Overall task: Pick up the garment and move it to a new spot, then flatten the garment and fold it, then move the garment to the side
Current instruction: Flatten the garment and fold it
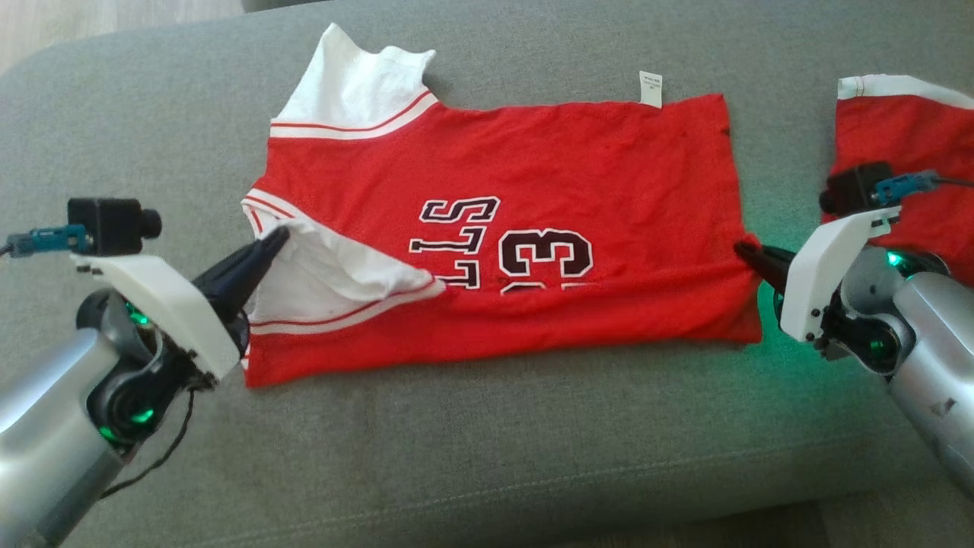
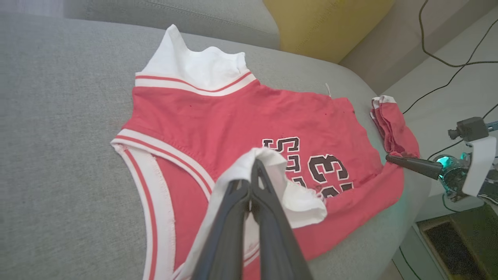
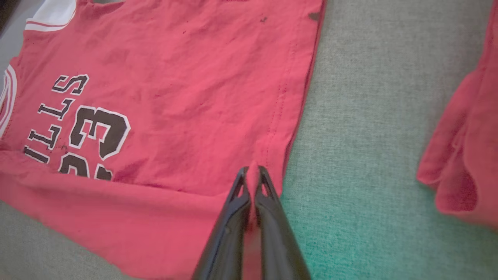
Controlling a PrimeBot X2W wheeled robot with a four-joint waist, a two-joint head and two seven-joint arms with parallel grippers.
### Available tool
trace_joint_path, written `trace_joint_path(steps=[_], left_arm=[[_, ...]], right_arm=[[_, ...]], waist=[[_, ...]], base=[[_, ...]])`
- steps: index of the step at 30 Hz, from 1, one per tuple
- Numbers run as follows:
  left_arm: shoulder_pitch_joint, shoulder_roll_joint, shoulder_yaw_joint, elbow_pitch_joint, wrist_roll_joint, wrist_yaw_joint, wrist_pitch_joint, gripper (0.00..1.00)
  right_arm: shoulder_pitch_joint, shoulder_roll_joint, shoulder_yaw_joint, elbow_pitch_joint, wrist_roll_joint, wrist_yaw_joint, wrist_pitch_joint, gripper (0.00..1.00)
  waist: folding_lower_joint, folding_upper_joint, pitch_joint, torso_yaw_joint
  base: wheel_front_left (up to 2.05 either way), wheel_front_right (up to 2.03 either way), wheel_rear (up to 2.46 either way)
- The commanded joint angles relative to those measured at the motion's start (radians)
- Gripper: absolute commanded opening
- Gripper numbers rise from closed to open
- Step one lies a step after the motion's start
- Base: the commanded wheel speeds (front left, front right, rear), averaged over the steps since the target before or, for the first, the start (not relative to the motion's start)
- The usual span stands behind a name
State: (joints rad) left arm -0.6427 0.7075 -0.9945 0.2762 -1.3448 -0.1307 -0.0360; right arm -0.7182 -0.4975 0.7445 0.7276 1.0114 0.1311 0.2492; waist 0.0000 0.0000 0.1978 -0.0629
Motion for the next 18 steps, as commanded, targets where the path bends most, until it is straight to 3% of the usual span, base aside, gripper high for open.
trace_joint_path(steps=[1,10,11,12,13,14,18], left_arm=[[-0.064,0.027,0.045,0.008,0.010,0.000,-0.016,0.00],[-0.091,-0.004,0.020,0.069,0.024,0.000,-0.029,0.00],[-0.093,-0.006,0.016,0.073,0.025,0.000,-0.029,0.06],[-0.094,-0.008,0.013,0.079,0.025,0.000,-0.029,0.33],[-0.095,-0.011,0.011,0.088,0.027,0.000,-0.033,0.88],[-0.097,-0.015,0.012,0.101,0.030,0.000,-0.040,1.00],[-0.099,-0.039,0.020,0.154,0.044,0.018,-0.084,1.00]], right_arm=[[-0.022,-0.003,-0.002,-0.005,-0.008,0.000,-0.019,0.00],[-0.036,0.019,0.017,0.028,0.004,0.000,-0.033,0.00],[-0.037,0.021,0.019,0.031,0.008,0.000,-0.034,0.18],[-0.038,0.023,0.018,0.034,0.011,0.000,-0.041,1.00],[-0.039,0.025,0.018,0.036,0.013,0.000,-0.047,1.00],[-0.039,0.027,0.020,0.039,0.016,0.000,-0.051,1.00],[-0.035,0.029,0.012,0.049,0.029,0.000,-0.092,1.00]], waist=[[0.0000,0.0000,0.005,-0.002],[0.0000,0.0000,0.017,-0.007],[0.0000,0.0000,0.017,-0.007],[0.0000,0.0000,0.016,-0.008],[0.0000,0.0000,0.016,-0.008],[0.0000,0.0000,0.015,-0.008],[0.0000,0.0000,0.005,-0.006]], base=[[0.00,0.00,0.00],[0.00,0.00,0.00],[0.00,0.00,0.00],[0.00,0.00,0.00],[0.00,0.00,0.00],[0.00,0.00,0.00],[0.00,0.00,0.00]])
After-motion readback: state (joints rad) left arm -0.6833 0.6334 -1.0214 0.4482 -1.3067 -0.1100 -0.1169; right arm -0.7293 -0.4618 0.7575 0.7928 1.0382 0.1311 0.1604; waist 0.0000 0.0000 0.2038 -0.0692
